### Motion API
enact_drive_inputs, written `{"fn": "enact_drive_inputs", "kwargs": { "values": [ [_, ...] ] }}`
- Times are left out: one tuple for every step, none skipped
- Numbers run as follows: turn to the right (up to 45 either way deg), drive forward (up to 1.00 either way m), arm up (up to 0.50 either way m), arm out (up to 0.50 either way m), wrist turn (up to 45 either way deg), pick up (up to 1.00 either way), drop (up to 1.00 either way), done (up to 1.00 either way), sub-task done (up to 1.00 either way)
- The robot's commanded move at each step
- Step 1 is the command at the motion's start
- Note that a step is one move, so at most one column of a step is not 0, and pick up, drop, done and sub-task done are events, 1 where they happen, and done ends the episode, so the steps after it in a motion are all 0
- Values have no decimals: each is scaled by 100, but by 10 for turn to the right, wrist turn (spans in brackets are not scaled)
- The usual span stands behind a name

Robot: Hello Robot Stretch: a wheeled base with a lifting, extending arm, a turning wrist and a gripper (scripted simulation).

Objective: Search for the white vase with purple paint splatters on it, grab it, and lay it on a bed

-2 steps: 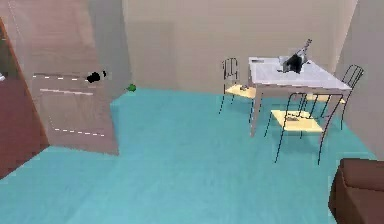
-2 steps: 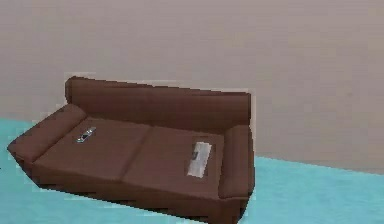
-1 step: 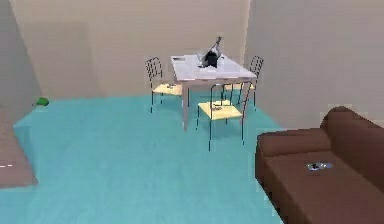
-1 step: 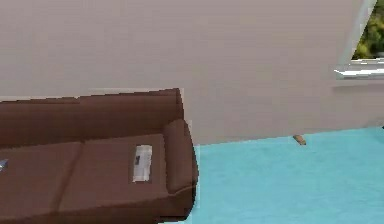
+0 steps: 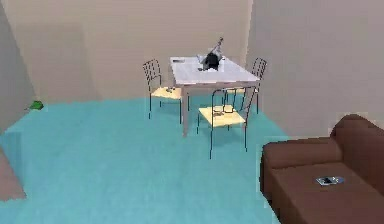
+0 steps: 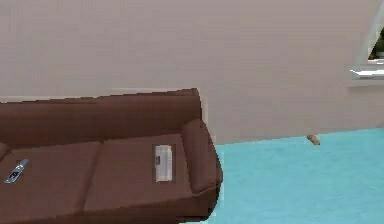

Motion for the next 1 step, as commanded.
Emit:
{"fn": "enact_drive_inputs", "kwargs": {
  "values": [
    [-120, 0, 0, 0, 0, 0, 0, 0, 0]
  ]
}}
